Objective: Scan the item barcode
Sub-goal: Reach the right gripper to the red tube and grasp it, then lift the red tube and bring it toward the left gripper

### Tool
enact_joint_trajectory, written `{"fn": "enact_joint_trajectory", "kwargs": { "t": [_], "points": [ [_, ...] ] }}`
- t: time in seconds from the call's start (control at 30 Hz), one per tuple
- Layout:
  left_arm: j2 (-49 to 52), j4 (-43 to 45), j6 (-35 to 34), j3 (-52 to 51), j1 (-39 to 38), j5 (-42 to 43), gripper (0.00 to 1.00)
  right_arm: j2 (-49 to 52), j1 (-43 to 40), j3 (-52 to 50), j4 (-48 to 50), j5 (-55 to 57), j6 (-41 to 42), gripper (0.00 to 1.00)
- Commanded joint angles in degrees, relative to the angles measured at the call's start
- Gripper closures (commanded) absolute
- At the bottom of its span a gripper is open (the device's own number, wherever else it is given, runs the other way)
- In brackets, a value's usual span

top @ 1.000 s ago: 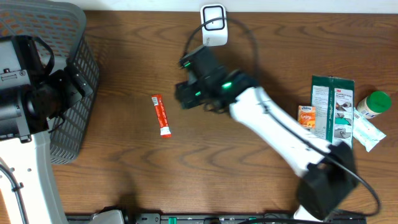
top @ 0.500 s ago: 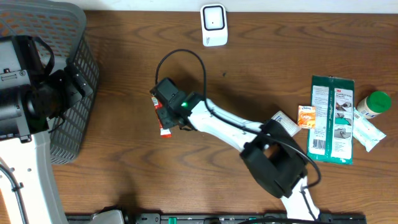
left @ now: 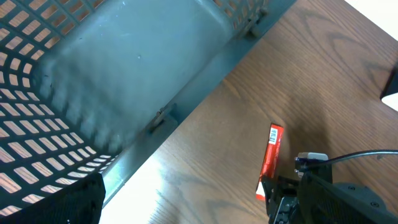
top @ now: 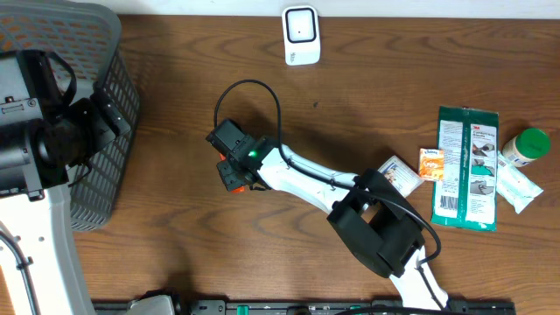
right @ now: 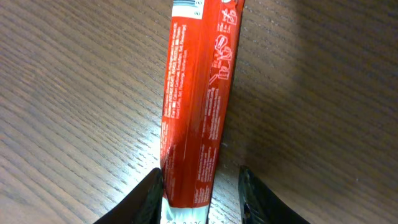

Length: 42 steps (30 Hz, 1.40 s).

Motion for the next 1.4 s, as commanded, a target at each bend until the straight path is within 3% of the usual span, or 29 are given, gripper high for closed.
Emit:
{"fn": "enact_joint_trajectory", "kwargs": {
  "t": [0.0, 0.13, 0.2, 0.23, 0.47, 0.7, 0.93, 1.37],
  "points": [
    [0.0, -0.2, 0.3, -0.1, 0.2, -0.2, 0.02, 0.3, 0.2, -0.6, 0.2, 0.4, 0.3, 0.66],
    [0.0, -0.2, 0.3, -0.1, 0.2, -0.2, 0.02, 0.3, 0.2, -1.8, 1.0, 0.4, 0.3, 0.76],
    [0.0, -0.2, 0.3, -0.1, 0.2, -0.1, 0.02, 0.3, 0.2, -1.8, 0.8, 0.4, 0.3, 0.88],
    [0.0, -0.2, 0.3, -0.1, 0.2, -0.2, 0.02, 0.1, 0.2, -1.7, 0.8, 0.3, 0.3, 0.99],
    [0.0, -0.2, 0.3, -0.1, 0.2, -0.2, 0.02, -5.7, -1.9, -1.6, -1.9, 0.3, -1.9, 0.99],
    [0.0, -0.2, 0.3, -0.1, 0.2, -0.2, 0.02, -15.7, -4.9, -1.6, -12.2, -0.6, -9.8, 0.99],
    [0.0, -0.2, 0.3, -0.1, 0.2, -0.2, 0.02, -23.3, -9.9, -1.6, -19.6, -12.8, -19.4, 0.99],
    [0.0, -0.1, 0.3, -0.1, 0.2, -0.1, 0.02, -28.4, -25.5, -1.6, -20.0, -33.4, -18.9, 0.99]
  ]
}}
